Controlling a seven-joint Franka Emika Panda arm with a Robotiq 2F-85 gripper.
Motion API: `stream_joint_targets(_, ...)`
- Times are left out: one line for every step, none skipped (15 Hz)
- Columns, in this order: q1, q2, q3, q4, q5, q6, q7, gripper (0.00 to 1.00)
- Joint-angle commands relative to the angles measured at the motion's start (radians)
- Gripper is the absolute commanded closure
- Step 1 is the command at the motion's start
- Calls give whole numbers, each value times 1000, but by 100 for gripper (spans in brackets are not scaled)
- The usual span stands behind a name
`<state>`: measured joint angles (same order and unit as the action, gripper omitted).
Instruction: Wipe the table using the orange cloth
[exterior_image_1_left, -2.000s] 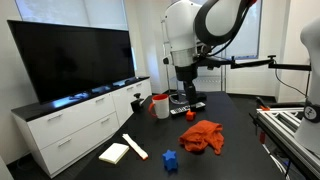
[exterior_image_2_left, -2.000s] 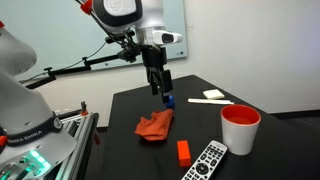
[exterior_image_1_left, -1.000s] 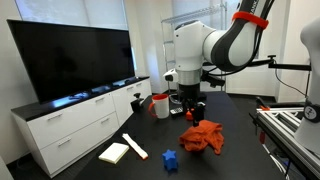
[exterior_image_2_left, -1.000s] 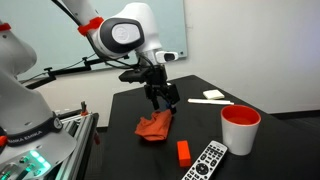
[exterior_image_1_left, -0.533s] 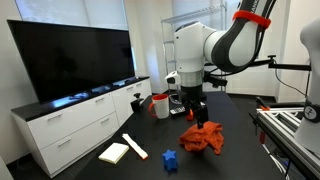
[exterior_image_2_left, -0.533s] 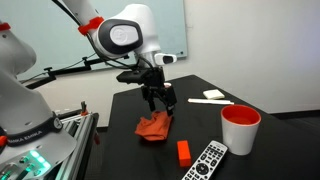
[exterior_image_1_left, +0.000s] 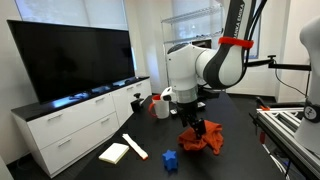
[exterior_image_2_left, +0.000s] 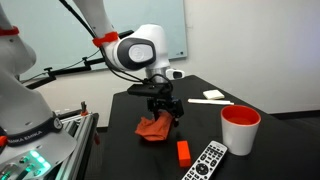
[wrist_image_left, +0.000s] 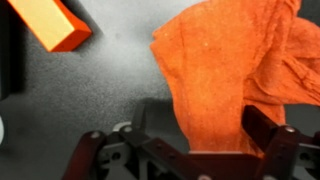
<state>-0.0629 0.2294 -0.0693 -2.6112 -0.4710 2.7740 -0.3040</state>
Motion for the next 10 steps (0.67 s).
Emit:
stream_joint_targets(32, 27, -34, 39, -50, 1, 39, 0)
stream_joint_targets(38, 36, -37, 48, -49, -6, 48, 25)
stream_joint_targets(46, 44, -44, 54, -53, -6, 65, 28)
stream_joint_targets(53, 42, -49, 55, -54, -8, 75, 34)
stream_joint_targets(58, 45, -53, 56, -59, -3, 86, 44)
stream_joint_targets(67, 46, -59, 59, -66, -2, 102, 51)
stream_joint_targets(73, 47, -65, 58, -74, 4, 116, 58)
stream_joint_targets(82, 44, -74, 61, -87, 3, 138, 66)
stream_joint_targets(92, 43, -86, 63, -107, 5, 165, 73)
stream_joint_targets(101, 40, -97, 65, -125, 3, 192, 81)
